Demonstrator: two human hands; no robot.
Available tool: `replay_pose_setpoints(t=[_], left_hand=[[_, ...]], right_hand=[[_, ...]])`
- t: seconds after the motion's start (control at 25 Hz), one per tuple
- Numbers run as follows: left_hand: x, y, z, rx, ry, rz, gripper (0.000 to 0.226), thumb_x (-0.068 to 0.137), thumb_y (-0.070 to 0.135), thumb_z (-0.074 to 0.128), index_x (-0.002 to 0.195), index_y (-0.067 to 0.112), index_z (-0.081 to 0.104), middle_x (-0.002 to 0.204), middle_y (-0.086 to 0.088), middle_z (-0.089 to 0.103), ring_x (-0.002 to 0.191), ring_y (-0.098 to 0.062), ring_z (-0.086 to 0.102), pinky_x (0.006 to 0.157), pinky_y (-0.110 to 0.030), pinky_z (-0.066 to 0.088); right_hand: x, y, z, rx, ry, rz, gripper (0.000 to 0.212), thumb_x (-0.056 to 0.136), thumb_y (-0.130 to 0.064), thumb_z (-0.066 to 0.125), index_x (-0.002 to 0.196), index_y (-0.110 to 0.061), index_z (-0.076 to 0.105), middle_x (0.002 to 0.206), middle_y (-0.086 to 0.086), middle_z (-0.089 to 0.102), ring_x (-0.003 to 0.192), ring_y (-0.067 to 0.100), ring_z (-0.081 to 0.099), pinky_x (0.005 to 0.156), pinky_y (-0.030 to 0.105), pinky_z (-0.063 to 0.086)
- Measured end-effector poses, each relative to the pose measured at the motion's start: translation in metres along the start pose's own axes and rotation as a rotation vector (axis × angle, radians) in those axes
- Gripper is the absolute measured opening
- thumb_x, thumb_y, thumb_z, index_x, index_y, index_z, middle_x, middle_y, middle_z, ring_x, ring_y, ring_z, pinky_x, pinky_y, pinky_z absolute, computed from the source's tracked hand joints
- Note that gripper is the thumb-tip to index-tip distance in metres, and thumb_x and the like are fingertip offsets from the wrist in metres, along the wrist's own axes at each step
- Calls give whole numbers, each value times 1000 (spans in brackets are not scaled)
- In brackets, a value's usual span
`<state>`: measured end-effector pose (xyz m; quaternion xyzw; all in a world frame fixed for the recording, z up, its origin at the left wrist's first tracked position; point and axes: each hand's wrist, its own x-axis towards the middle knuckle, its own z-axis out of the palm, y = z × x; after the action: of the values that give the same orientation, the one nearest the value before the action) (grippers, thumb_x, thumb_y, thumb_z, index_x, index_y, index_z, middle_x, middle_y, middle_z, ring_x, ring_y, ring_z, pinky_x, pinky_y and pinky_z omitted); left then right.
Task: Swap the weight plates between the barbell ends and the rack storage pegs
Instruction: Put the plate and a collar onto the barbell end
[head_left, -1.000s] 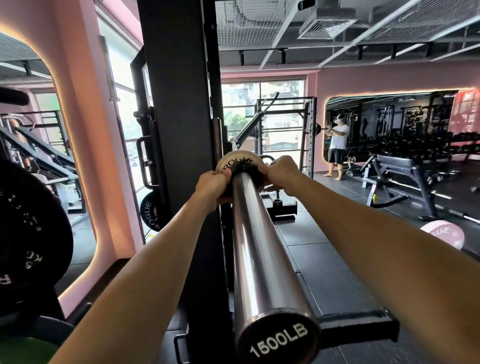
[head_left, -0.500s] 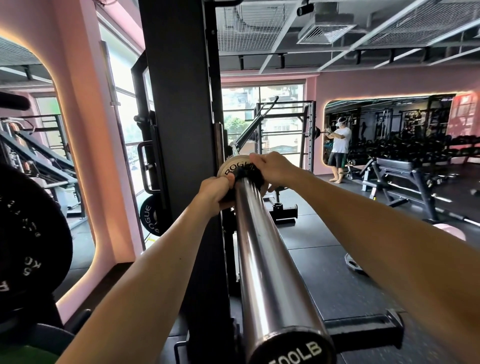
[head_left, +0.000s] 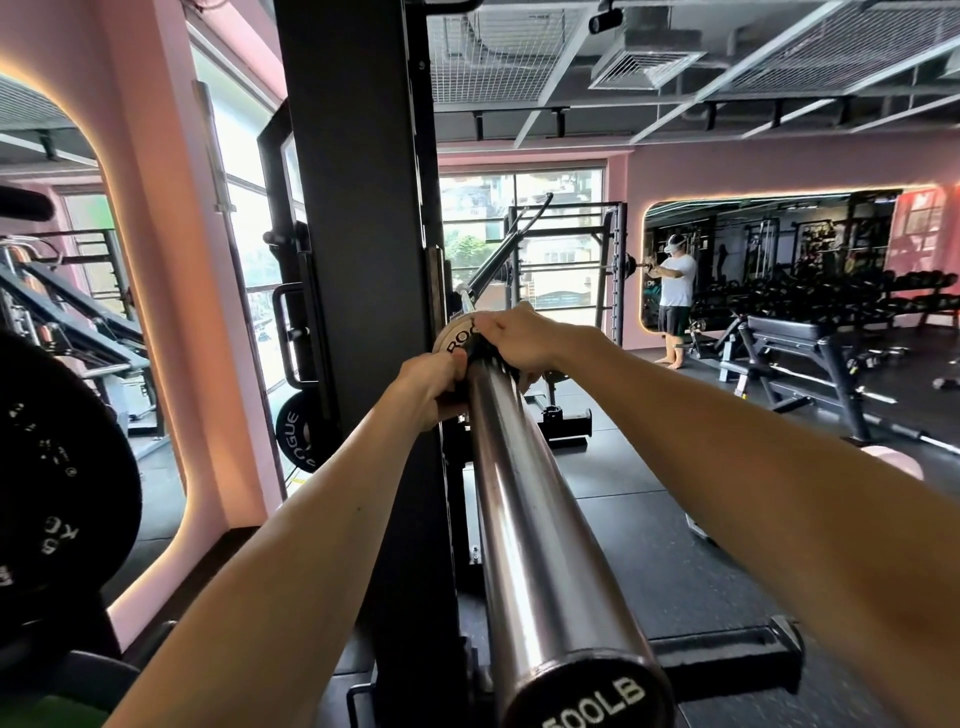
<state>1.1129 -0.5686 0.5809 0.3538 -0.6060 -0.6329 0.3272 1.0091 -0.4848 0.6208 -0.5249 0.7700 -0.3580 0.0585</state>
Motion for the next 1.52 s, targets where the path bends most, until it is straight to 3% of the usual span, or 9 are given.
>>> replay_pose_setpoints(t=[0.12,0.2,0.28,0.44,0.72,0.92,1.16,1.32,1.52], left_hand=[[-1,-1,-5,0,-88,-32,26,97,25,55,113,5,61,89,-12,64,73,-19,62,44,-24,52],[0,3,-5,2,-169,-19,46,95,50,50,109,9,66,96,-13,68,82,-21,66,56,-29,56],[1,10,-2,36,-167,-31,72,85,74,45,109,9,66,99,-14,70,87,-24,69,59,-31,57],[8,15,6,94,-126,-38,71,73,70,65,112,10,66,99,-11,70,84,-23,69,57,-30,57],[14,17,11,55,-180,-54,59,69,55,72,103,7,71,98,-11,74,84,-25,71,71,-35,59],[51,7,4,16,-106,-60,86,38,55,90,109,9,72,101,-15,75,87,-33,74,78,-51,58],[12,-3,-6,49,-143,26,74,67,72,72,104,8,68,91,-12,74,77,-22,74,55,-31,58],[0,-41,-26,159,-101,82,41,94,47,55,93,7,64,67,-6,65,42,-9,61,37,-18,44],[-18,-125,-57,492,-169,19,46,69,52,72,90,14,61,102,-18,67,85,-28,66,79,-35,57]], right_hand=[[1,-3,5,5,18,-18,44,106,-27,20,138,-16,49,124,20,53,127,34,44,101,33,40],[3,6,3,56,49,-10,34,103,-30,35,110,-18,65,93,3,63,91,21,59,67,11,47],[11,22,4,168,196,86,23,95,-23,50,85,-11,67,78,5,64,72,21,62,48,11,46],[42,71,17,350,238,277,42,67,-30,66,95,1,64,93,20,70,85,36,70,72,47,60],[26,66,16,534,205,315,40,62,-23,73,94,0,65,92,20,72,73,34,72,65,47,61],[-4,41,12,583,168,315,36,80,-25,70,100,5,64,84,22,72,65,35,73,65,47,61],[-18,41,10,583,131,305,36,89,-28,65,102,5,64,83,19,72,60,27,70,59,36,61],[-40,63,20,499,110,322,36,89,-33,62,102,0,67,92,15,69,64,21,64,76,40,56],[-100,108,51,154,14,396,40,97,-23,51,126,2,57,128,19,58,119,34,54,104,40,40]])
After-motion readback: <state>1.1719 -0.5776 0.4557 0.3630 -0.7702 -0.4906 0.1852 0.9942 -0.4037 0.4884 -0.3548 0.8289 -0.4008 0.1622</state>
